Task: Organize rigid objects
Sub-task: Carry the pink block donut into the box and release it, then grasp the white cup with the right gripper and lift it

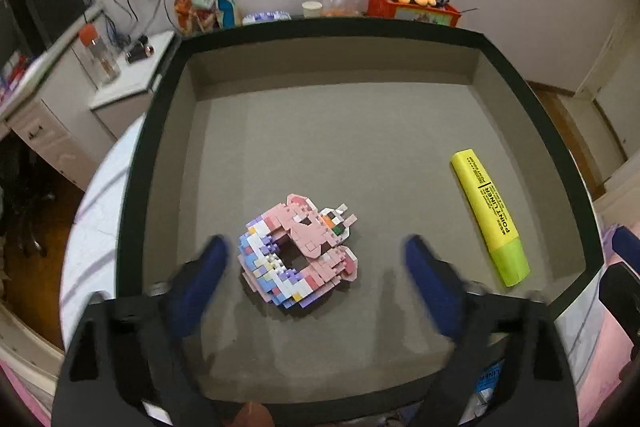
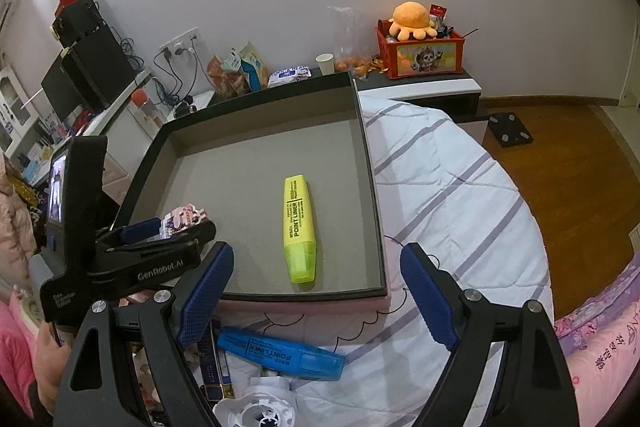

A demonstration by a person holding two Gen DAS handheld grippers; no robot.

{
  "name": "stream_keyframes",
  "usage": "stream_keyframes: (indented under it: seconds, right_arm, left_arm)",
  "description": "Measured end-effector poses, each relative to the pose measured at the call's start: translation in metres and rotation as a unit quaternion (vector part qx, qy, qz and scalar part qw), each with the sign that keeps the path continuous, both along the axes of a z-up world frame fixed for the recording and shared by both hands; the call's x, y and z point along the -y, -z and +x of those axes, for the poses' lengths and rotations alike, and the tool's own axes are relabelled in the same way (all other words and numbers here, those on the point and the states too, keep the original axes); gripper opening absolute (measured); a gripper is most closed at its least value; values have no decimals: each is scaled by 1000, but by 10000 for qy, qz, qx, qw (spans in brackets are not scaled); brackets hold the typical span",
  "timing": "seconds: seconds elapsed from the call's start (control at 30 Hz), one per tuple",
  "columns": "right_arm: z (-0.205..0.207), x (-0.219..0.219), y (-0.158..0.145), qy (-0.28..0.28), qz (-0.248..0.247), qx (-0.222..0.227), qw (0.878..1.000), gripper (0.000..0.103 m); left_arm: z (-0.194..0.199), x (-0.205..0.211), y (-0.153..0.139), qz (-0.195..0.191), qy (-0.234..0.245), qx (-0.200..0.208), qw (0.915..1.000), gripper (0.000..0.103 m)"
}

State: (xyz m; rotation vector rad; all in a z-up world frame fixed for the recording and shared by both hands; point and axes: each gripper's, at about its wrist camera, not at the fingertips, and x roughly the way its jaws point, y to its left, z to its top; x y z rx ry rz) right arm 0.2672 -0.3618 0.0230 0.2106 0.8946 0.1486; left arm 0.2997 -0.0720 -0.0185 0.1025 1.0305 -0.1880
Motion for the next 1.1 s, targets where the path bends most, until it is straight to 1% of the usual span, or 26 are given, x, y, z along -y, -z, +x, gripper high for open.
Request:
stream_keyframes:
  seconds: [0.03,0.1,0.17,0.23,0.3,0.4,0.47,0.53,0.6,0.73,0.9,1.1]
  right_arm:
    - [-1,0,0,0,1,-1,10000,87]
    - [-4,-1,-2,-4,-9,12,10000,87]
    - [-9,-2,-4,-2,-19,41,10000,87]
    - [-16,-3,-7,-6,-17,70,10000,87]
    - [-25,-6,-11,-30,-19,127,9999,87]
    - [-39,-11,-14,-58,-66,167,9998,87]
    - [-49,-14,-15,-71,-81,170,9998,87]
    - [-60,-18,-13,-95,-139,150,9997,87]
    - [-71,-23,-9,-121,-200,78,9997,87]
    - [-88,-30,-3,-157,-316,-4,9994,87]
    - [-105,-40,9,-258,-403,-144,9988,87]
    - [-107,-47,19,-244,-600,-225,9976,87]
  left_arm:
    - [-4,-1,-4,-2,4,92,10000,102]
    - [-13,-6,-15,-124,-16,233,9997,102]
    - [-28,-17,-31,-267,-131,451,9985,102]
    - [-46,-27,-45,-319,-221,693,9968,103]
    - [-69,-38,-58,-263,-334,949,9946,103]
    - [-101,-49,-66,-95,-385,1187,9921,103]
    - [-115,-54,-67,-74,-386,1208,9919,103]
    - [-131,-61,-65,-146,-425,1158,9923,103]
    - [-144,-65,-60,-204,-450,1100,9927,103]
    - [-166,-68,-50,-198,-537,1000,9933,103]
    - [-181,-70,-45,-198,-563,946,9937,103]
    - [-186,-73,-43,-157,-643,950,9933,103]
